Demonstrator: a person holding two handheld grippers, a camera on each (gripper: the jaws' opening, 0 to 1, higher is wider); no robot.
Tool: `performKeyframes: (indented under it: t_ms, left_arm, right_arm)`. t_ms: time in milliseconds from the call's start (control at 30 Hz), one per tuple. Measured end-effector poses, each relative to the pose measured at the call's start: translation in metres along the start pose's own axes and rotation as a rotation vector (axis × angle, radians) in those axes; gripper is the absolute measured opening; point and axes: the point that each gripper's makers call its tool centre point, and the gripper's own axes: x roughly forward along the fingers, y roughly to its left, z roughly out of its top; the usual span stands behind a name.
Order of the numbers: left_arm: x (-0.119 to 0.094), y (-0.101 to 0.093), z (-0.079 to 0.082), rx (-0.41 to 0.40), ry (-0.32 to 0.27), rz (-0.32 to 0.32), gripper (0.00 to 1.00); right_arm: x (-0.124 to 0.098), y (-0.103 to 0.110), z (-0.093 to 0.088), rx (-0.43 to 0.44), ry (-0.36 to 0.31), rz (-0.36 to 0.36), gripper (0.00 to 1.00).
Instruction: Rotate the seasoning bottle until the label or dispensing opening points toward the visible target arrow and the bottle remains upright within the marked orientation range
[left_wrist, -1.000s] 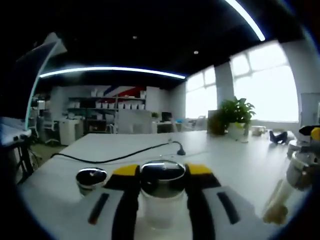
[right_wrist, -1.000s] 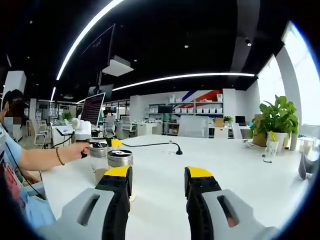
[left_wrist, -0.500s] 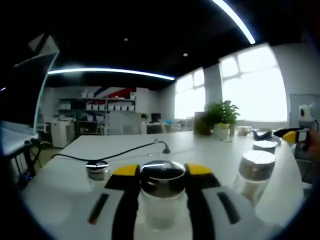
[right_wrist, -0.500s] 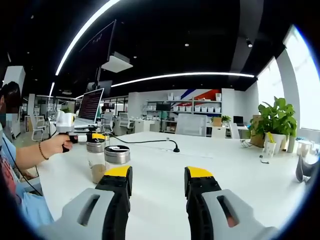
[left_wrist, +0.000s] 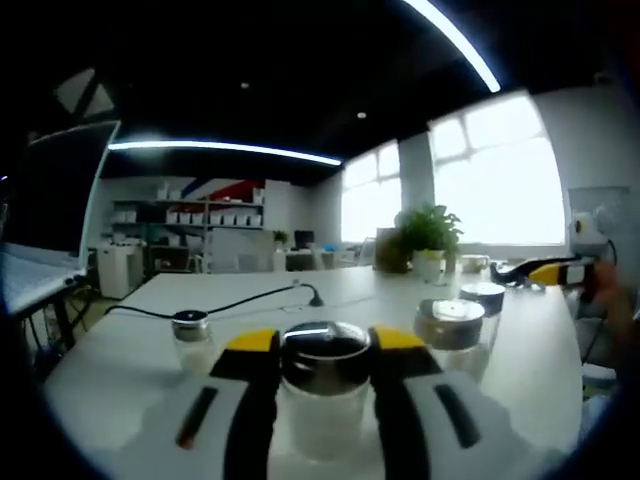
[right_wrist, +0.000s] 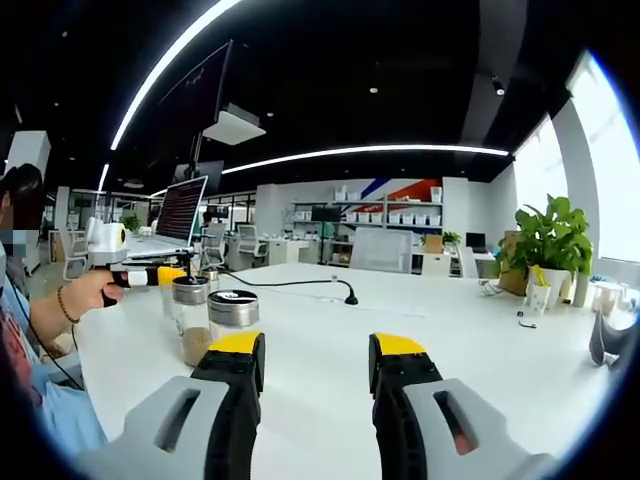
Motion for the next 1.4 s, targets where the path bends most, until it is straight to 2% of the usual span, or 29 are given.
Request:
performKeyframes:
  t_ms: [67,233,467,700,800,867,933,1400]
  left_arm:
    - [-0.001,-0.002,-0.006,0.008,0.009,0.0,0.36]
    - [-0.003,-0.002,-0.017,-0.06,0.031,-0.009,0.36]
    - [-0.005,-0.009,-0.026,-0.01,0.04,-0.011,0.36]
    - [-0.01,-0.014,-0.036,-0.027,0.047,-0.008,0.37]
    - [-0.012,-0.016,-0.036,0.018,0.045,-0.017,0.37]
    - [-0.012,-0.013,-0.037,0.01,0.049,-0.017,0.37]
    - [-0.011,-0.009,-0.039,-0.035,0.046,-0.011,0.37]
    - [-0.009,-0.012,-0.036,-0.035,0.013,-0.028,0.37]
  right_arm:
    - [-0.001,-0.001,0.001,0.0,-0.004,-0.002,0.42]
    - [-0.002,-0.001,0.002,-0.003,-0.005,-0.002,0.4]
    - [-0.002,0.002,0.007,0.023,-0.032,0.014,0.39]
    - [-0.003,-0.001,0.006,0.011,-0.024,0.003,0.39]
    - [-0.004,-0.001,0.005,0.007,-0.019,0.003,0.39]
    - [-0.003,-0.001,0.005,0.007,-0.019,0.005,0.39]
    - [-0.003,0.0,0.005,0.006,-0.017,0.007,0.39]
    - [-0.001,0.002,0.003,0.011,-0.008,0.021,0.39]
